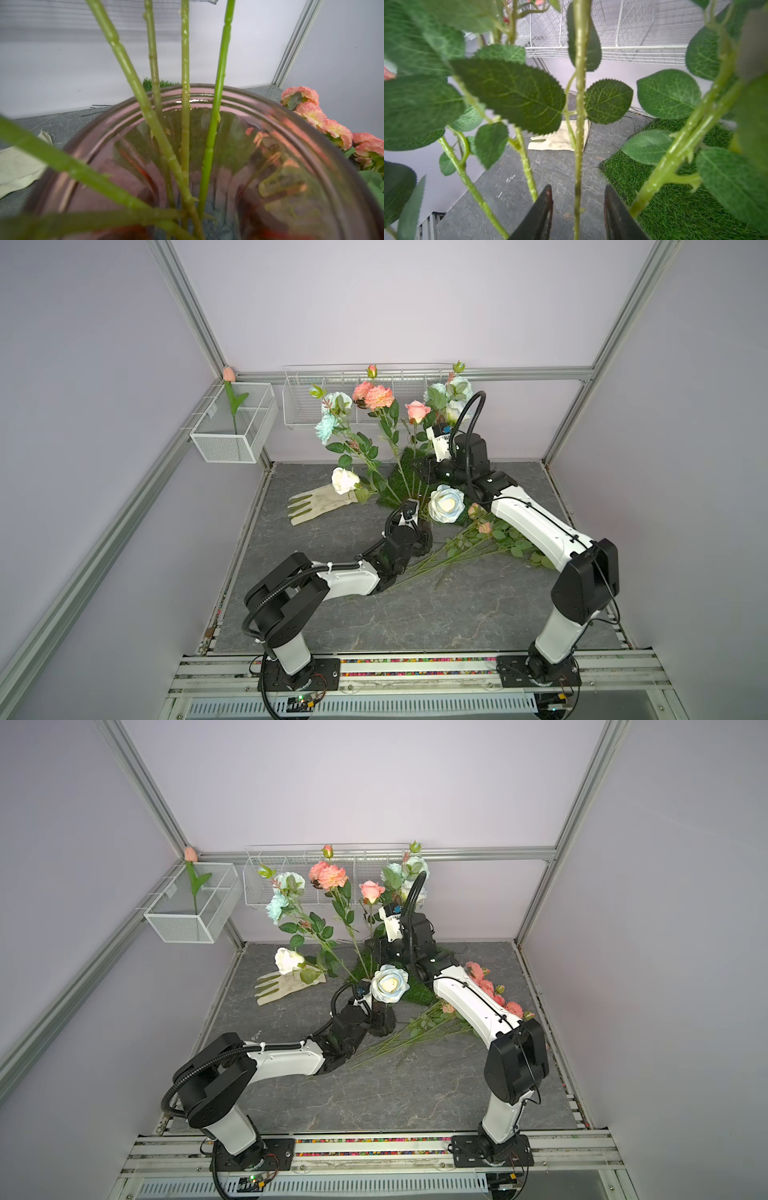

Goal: Pick out pink flowers from the vase
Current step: Pick up the flower from the vase.

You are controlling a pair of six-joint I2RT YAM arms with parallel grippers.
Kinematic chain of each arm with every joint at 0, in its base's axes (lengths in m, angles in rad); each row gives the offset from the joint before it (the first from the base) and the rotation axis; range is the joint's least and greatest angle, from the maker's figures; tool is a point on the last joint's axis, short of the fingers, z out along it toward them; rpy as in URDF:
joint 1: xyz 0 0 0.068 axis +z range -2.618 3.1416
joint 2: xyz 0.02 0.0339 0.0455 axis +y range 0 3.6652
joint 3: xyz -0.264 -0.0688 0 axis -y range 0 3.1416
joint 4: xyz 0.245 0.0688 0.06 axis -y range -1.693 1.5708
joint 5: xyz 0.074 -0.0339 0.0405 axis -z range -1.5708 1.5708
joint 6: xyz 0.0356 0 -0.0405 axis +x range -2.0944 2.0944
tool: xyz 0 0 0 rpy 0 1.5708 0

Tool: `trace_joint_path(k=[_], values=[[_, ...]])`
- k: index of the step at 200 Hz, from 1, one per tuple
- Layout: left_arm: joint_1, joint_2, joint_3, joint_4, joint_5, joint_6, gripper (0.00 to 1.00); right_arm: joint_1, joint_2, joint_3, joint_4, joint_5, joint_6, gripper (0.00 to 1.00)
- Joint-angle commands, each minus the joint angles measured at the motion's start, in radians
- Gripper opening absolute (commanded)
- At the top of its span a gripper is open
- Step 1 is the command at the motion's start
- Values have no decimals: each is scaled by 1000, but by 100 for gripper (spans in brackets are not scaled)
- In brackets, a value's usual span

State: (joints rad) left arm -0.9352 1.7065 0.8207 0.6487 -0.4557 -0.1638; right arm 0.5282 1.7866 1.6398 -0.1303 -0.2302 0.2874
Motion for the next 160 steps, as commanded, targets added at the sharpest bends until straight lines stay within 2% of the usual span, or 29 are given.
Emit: trace_joint_path(k=[1,37,52,126,160], values=[[-4,73,-56,-216,67,-82,0,0,34,22,17,8,20,38],[-1,72,-58,-221,69,-83,0,0,28,10,42,-24,26,20],[0,73,-56,-221,70,-88,0,1,11,-3,51,-38,21,15],[9,71,-51,-242,65,-98,0,1,-189,-56,69,-128,-13,10],[10,70,-43,-265,49,-92,0,-3,-298,-95,62,-109,-39,9]])
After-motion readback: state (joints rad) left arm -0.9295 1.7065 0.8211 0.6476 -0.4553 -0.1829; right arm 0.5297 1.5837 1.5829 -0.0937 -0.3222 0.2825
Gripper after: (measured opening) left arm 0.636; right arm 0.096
